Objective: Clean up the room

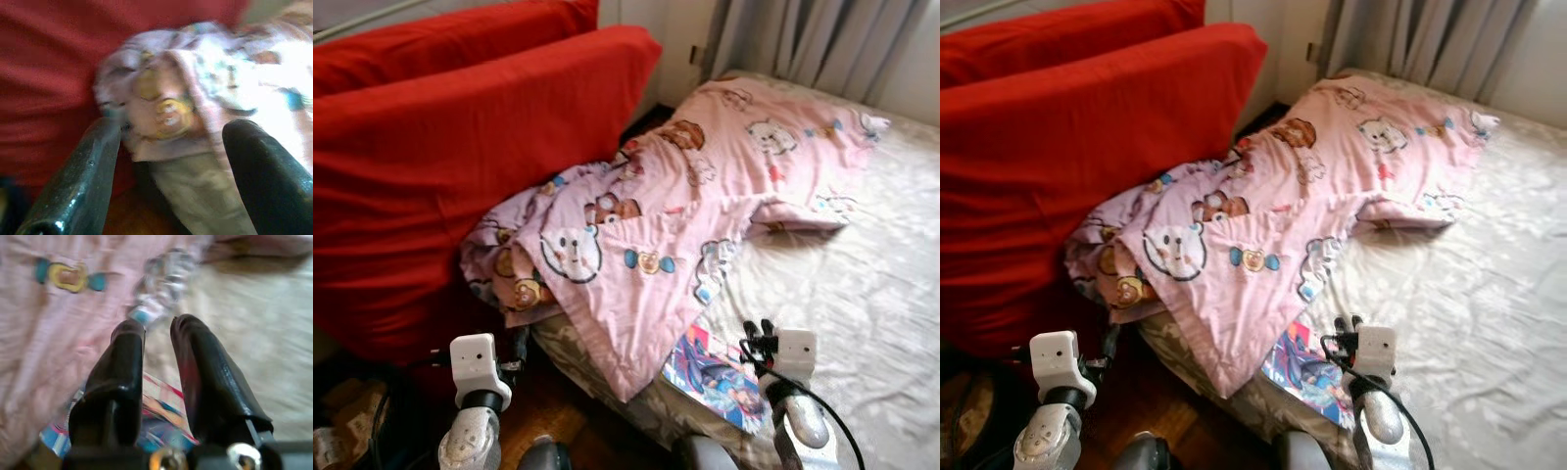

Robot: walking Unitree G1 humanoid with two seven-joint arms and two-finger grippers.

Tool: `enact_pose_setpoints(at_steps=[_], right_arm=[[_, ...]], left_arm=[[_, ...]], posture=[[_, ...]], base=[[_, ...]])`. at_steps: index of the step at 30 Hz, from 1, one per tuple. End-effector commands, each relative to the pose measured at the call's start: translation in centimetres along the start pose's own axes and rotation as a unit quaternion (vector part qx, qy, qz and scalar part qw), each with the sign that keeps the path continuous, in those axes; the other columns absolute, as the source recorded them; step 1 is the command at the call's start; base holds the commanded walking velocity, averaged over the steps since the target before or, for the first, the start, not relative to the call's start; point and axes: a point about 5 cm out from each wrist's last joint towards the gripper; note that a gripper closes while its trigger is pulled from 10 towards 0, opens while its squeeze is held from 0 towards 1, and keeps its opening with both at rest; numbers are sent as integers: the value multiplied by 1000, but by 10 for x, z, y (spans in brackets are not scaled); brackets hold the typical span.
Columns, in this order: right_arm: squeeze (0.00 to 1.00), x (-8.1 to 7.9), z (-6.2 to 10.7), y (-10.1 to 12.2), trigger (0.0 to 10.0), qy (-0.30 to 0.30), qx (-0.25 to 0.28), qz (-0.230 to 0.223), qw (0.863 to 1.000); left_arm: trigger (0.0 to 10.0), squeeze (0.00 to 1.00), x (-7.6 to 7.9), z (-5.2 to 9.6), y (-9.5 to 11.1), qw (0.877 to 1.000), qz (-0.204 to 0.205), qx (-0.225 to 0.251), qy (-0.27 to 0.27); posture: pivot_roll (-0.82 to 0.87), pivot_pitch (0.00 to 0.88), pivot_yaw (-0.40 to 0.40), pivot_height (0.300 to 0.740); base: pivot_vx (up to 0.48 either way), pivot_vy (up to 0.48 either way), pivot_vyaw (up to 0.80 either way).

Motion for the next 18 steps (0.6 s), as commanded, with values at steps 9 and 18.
enact_pose_setpoints(at_steps=[9, 18], right_arm=[[0, -7, 0, -3, 10000, 6, -3, -4, 1000], [0, -6, -1, -5, 10000, 2, -15, -5, 1000]], left_arm=[[10000, 0, -4, 9, -12, 999, -2, -32, 6], [10000, 0, -4, 10, -12, 999, -3, -35, 4]], posture=[[-99, 168, -10, 640], [-98, 172, -7, 616]], base=[[0, 0, 0], [0, 0, 0]])
Point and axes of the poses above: a point about 5 cm out from each wrist's last joint towards the gripper, its own z axis pointing back from the gripper into the wrist, its own y axis along the axis of the wrist's last joint, x = y × z, and after that the axes turned 5 degrees about -z, right-handed
